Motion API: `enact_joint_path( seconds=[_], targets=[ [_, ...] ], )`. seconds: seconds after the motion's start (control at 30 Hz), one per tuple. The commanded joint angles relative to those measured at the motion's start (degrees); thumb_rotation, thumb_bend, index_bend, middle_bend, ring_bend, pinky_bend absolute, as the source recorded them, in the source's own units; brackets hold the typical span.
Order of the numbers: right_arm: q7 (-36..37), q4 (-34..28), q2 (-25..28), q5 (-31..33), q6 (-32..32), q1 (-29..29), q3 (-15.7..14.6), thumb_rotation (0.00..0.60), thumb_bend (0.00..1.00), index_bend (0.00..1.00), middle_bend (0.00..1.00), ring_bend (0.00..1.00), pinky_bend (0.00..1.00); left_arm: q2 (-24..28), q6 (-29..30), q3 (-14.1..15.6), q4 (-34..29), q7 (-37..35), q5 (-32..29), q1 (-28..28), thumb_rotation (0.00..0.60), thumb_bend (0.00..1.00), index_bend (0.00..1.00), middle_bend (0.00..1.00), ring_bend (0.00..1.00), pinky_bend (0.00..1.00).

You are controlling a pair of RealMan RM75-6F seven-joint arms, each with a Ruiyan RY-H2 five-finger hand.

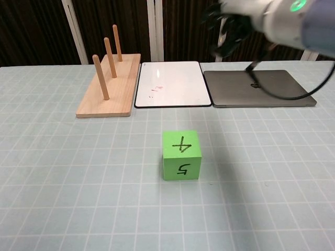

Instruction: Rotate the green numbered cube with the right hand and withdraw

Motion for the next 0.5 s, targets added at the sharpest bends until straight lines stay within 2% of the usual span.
enact_joint_path(
  seconds=[0.03,0.17,0.27,0.4,0.5],
  targets=[
    [6.44,-5.00,10.68,-10.88,5.94,-11.79,-5.83,0.600,0.50,0.12,0.09,0.13,0.16,-0.17,0.29,0.22,-0.27,0.47,0.46,0.05,0.600,0.31,0.11,0.00,0.00,0.00],
    [12.99,-6.05,16.58,-20.06,4.78,-19.10,-11.81,0.600,0.50,0.12,0.08,0.08,0.10,-0.61,0.89,0.60,-0.67,1.88,1.12,0.17,0.600,0.31,0.11,0.00,0.00,0.00],
    [17.83,-4.89,18.96,-28.06,6.06,-24.50,-15.80,0.600,0.50,0.11,0.07,0.08,0.09,-0.94,1.16,0.78,-0.95,2.57,1.42,0.19,0.600,0.31,0.11,0.00,0.00,0.00],
    [22.50,-1.08,19.39,-38.76,10.78,-32.40,-20.90,0.600,0.50,0.11,0.07,0.08,0.09,-1.15,1.29,0.82,-1.07,2.97,1.46,0.20,0.600,0.31,0.11,0.00,0.00,0.00],
    [22.72,3.19,17.61,-45.72,13.94,-38.38,-25.53,0.600,0.50,0.11,0.07,0.08,0.09,-1.08,1.14,0.85,-1.03,2.79,1.53,0.16,0.600,0.31,0.11,0.00,0.00,0.00]
  ],
)
